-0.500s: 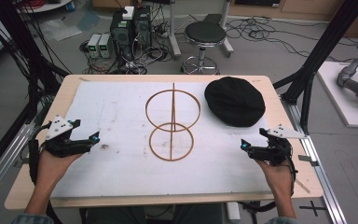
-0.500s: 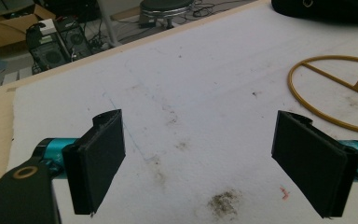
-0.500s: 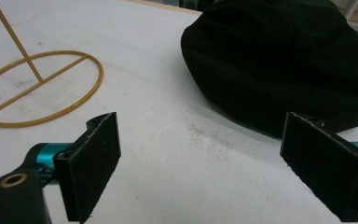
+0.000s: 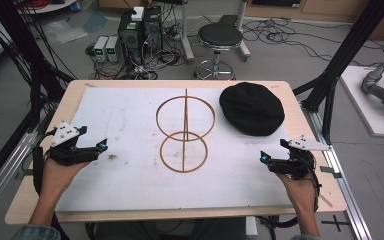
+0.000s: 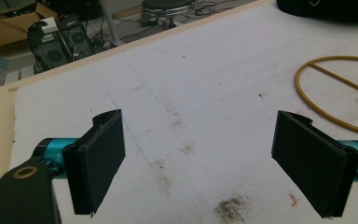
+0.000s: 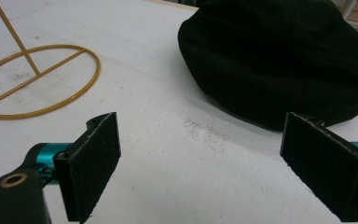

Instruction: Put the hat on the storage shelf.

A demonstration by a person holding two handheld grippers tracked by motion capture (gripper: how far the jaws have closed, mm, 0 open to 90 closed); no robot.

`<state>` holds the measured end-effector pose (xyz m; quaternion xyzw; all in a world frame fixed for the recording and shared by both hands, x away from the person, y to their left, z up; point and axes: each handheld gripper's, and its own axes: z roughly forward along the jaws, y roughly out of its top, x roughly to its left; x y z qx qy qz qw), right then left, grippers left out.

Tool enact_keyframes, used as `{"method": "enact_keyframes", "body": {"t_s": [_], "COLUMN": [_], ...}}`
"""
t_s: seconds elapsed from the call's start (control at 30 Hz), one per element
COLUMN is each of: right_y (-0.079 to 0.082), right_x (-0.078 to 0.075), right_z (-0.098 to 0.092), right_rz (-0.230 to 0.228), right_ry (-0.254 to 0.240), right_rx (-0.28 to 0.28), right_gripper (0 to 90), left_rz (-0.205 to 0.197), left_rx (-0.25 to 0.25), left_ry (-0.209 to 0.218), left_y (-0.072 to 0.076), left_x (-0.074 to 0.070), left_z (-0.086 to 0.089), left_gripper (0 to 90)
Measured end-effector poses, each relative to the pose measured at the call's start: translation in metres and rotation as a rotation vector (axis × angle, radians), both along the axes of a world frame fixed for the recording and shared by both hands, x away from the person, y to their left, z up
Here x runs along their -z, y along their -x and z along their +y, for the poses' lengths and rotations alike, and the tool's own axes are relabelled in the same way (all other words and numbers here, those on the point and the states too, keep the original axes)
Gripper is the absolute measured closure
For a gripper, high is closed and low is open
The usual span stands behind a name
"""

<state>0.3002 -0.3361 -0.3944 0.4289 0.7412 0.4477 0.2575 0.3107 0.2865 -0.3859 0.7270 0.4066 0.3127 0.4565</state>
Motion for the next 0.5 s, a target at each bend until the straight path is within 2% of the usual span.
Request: {"method": "enact_keyframes", "body": {"t_s": [0.1, 0.5], "right_y": [0.0018, 0.0047], "right_x": [-0.0008, -0.0049], "right_z": [-0.0016, -0.0041], "right_rz": [-0.003, -0.03], "right_ry": [-0.015, -0.017], "right_rx": [0.001, 0.011], "right_gripper": [11.9, 11.9], "left_rz": [-0.007, -0.006], "left_rx": [0.001, 0.012], "left_ry": [0.002, -0.003], "left_y": [-0.0009, -0.001], "left_x": [-0.0013, -0.001], "left_z": [-0.0001, -0.0029], "left_gripper": [17.4, 17.4]}}
